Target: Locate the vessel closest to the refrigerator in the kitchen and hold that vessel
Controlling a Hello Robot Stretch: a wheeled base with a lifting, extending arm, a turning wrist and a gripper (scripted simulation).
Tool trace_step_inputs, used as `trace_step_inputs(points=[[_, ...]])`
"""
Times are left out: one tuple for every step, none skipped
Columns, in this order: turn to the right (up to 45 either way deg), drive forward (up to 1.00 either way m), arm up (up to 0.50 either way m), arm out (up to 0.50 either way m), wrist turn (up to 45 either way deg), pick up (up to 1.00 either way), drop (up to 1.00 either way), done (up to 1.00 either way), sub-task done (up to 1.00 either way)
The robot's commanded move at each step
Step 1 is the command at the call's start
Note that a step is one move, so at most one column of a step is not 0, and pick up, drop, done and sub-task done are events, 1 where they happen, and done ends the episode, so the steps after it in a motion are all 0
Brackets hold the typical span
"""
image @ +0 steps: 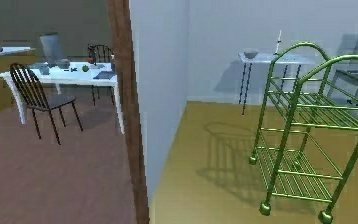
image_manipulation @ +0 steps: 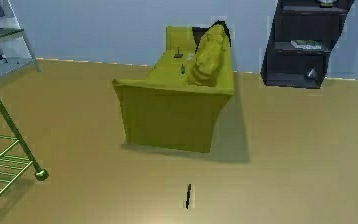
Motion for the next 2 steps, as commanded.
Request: trace_step_inputs(points=[[0.0, 0.15, 0.0, 0.0, 0.0, 0.0, 0.0, 0.0, 0.0], [-9.0, 0.0, 0.0, 0.0, 0.0, 0.0, 0.0, 0.0, 0.0]])
